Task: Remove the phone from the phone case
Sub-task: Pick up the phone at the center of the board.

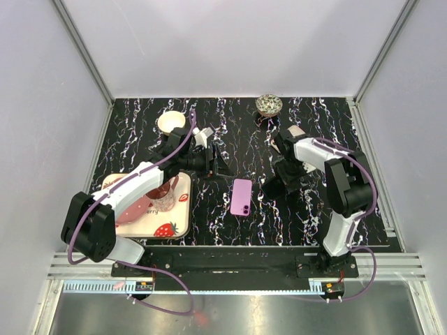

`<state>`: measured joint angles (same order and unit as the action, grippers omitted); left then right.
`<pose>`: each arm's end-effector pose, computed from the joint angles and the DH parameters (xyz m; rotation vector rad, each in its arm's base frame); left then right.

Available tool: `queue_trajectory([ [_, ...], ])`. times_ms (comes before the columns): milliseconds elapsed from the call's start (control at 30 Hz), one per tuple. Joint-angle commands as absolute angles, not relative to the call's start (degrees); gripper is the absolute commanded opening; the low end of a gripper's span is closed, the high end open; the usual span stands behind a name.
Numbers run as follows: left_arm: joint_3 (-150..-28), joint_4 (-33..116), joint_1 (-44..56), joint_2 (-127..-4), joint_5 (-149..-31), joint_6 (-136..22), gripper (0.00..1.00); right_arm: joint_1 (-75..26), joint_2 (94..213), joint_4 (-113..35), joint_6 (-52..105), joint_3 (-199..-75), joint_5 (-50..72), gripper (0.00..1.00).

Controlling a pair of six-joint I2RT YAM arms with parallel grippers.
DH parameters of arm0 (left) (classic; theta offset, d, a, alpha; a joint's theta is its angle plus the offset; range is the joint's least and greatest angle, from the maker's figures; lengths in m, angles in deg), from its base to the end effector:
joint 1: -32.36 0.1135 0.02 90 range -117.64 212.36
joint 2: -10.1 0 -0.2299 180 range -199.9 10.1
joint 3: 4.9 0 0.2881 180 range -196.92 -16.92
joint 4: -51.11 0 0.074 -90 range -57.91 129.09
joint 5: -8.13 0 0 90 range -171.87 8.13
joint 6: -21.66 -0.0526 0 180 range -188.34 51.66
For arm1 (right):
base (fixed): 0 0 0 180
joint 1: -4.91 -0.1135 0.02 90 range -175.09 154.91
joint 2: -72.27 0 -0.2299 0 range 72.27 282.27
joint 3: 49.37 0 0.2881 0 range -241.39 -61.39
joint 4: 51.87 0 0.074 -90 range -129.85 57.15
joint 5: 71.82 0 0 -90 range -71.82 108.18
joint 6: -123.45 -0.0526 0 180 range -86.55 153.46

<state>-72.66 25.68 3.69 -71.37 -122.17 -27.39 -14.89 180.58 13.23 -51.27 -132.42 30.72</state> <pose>0.2945 -0.1998 0.2005 0.1617 2.4626 -1.3924 0.3350 0.1085 0.0835 1.5906 2.5026 -0.2068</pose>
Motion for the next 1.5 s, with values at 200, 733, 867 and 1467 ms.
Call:
queue_trajectory([
  [200, -74.3, 27.5, 4.0, -70.6, -122.7, -27.6, 0.70, -14.8, 178.7, 5.8, -48.6, -119.7, 29.2, 1.00],
  [733, -76.0, 26.9, 4.1, -70.5, -122.8, -28.2, 0.74, -14.8, 165.6, -5.9, -41.9, -110.3, 33.1, 0.61],
  [867, -77.2, 25.6, 4.4, -71.6, -122.7, -28.4, 0.75, -14.8, 160.1, -11.5, -35.9, -106.8, 31.7, 0.59],
  [1467, -82.2, 25.0, 4.3, -82.2, -117.5, -21.8, 0.81, -14.9, 149.3, -34.3, -7.2, -100.8, 3.0, 0.43],
])
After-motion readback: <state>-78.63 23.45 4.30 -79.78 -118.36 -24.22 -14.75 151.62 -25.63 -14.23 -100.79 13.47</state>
